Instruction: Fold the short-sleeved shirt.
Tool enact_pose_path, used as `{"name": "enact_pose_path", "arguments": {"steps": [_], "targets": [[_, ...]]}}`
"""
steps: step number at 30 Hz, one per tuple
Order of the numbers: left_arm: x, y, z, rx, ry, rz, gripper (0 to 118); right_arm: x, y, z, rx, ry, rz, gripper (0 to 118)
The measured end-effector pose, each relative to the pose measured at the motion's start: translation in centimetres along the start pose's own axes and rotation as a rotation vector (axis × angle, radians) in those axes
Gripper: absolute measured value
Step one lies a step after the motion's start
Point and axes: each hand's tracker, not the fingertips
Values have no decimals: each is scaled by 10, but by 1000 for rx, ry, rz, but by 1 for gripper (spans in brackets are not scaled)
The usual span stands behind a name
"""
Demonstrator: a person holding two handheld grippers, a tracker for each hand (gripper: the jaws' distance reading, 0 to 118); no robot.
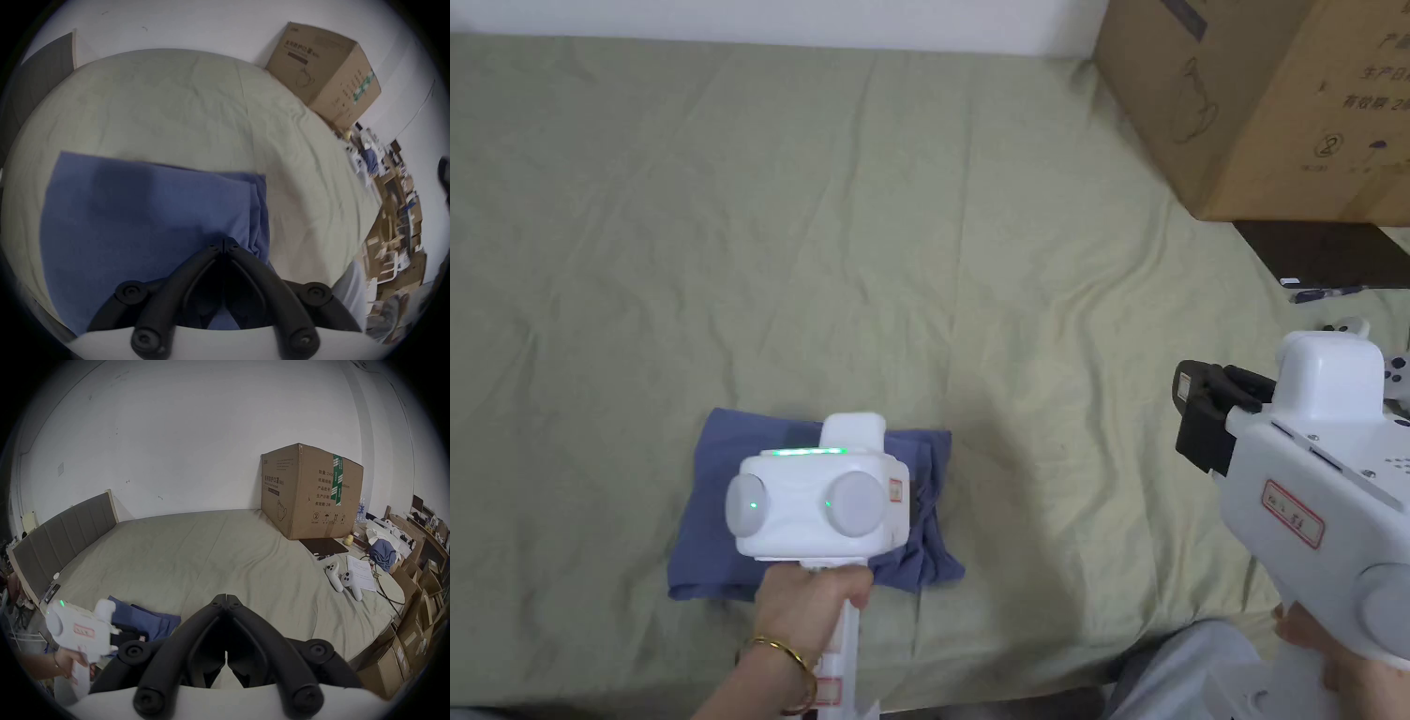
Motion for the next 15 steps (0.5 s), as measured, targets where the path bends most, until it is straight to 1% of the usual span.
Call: {"name": "enact_pose_path", "arguments": {"steps": [2,5,7,9,10,13,15], "targets": [[10,-5,-8,31,76,-69,1,0,0,1,-1,0,2,0],[20,0,-9,12,118,-160,1,-1,0,4,1,1,4,0],[16,6,4,3,95,-142,1,-3,1,5,2,11,6,0],[7,12,26,37,-10,-74,1,-9,3,7,9,24,24,0],[1,16,41,77,-58,-37,1,-11,5,6,12,32,33,0],[-17,22,93,281,-93,43,1,-27,11,4,34,78,51,0],[-32,21,120,421,-64,83,1,-40,14,0,50,113,52,0]]}}
